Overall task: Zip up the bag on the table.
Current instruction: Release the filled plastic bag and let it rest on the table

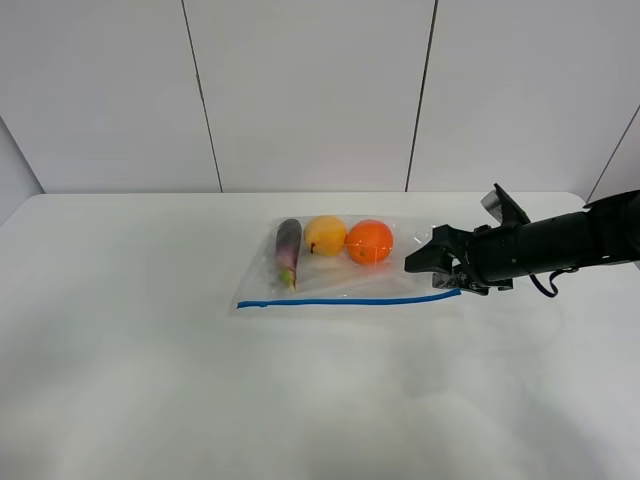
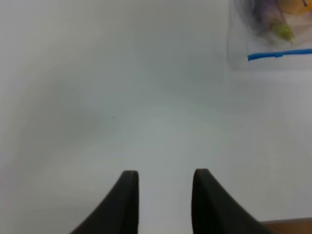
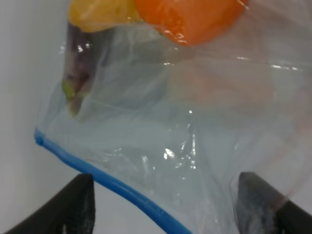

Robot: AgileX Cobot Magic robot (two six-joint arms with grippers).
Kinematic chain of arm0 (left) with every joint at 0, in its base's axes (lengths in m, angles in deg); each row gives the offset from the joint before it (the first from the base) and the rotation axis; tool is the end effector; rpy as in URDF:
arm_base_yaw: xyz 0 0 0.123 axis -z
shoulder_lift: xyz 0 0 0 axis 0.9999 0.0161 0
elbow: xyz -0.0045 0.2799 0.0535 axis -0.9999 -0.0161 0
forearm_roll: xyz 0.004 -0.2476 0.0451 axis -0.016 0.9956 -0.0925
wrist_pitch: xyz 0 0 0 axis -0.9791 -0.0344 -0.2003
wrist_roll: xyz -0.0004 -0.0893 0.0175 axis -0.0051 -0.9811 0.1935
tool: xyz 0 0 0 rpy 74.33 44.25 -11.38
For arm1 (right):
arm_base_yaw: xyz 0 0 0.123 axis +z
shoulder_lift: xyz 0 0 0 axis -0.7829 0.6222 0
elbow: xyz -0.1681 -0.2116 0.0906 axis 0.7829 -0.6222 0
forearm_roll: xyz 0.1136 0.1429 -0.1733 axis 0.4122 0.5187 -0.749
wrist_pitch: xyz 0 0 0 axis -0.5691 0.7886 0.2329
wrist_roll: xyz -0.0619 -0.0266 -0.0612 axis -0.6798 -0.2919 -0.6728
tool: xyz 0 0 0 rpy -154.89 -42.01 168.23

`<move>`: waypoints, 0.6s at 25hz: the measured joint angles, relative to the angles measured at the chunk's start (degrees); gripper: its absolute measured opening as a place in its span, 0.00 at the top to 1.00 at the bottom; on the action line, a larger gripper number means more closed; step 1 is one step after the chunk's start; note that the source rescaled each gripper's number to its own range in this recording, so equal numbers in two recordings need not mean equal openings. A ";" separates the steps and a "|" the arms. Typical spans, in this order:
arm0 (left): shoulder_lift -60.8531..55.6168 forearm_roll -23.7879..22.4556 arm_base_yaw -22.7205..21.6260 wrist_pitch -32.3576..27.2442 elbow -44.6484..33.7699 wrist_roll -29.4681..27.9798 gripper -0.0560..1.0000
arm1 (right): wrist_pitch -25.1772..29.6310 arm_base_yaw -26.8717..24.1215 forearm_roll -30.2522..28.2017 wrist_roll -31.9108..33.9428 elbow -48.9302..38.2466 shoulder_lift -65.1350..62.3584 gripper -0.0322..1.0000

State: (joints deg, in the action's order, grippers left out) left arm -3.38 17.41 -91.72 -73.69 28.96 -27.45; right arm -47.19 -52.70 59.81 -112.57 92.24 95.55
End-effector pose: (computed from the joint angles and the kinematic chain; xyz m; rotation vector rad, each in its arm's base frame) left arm -0.0187 -0.0093 0.2851 0.0673 2.0903 -0.0362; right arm 0.3261 0.0494 0.1380 -0.0179 2.5229 0.9092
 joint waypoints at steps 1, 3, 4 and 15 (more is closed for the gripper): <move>0.00 0.00 0.00 0.00 0.00 0.00 0.21 | -0.56 0.00 -0.53 0.11 0.00 0.00 0.00; 0.00 0.00 0.00 0.00 0.00 0.00 0.21 | -1.52 0.00 -1.12 0.27 0.00 0.00 0.00; 0.00 0.00 0.00 0.00 0.00 0.00 0.21 | -2.15 0.00 -1.22 0.27 0.00 0.00 0.00; 0.00 0.00 0.00 0.00 0.00 0.00 0.21 | -6.82 0.00 -21.58 14.05 8.30 0.00 0.00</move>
State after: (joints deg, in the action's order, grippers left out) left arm -3.38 17.41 -91.72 -73.69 28.96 -27.45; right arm -54.01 -52.70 38.22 -98.52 100.54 95.55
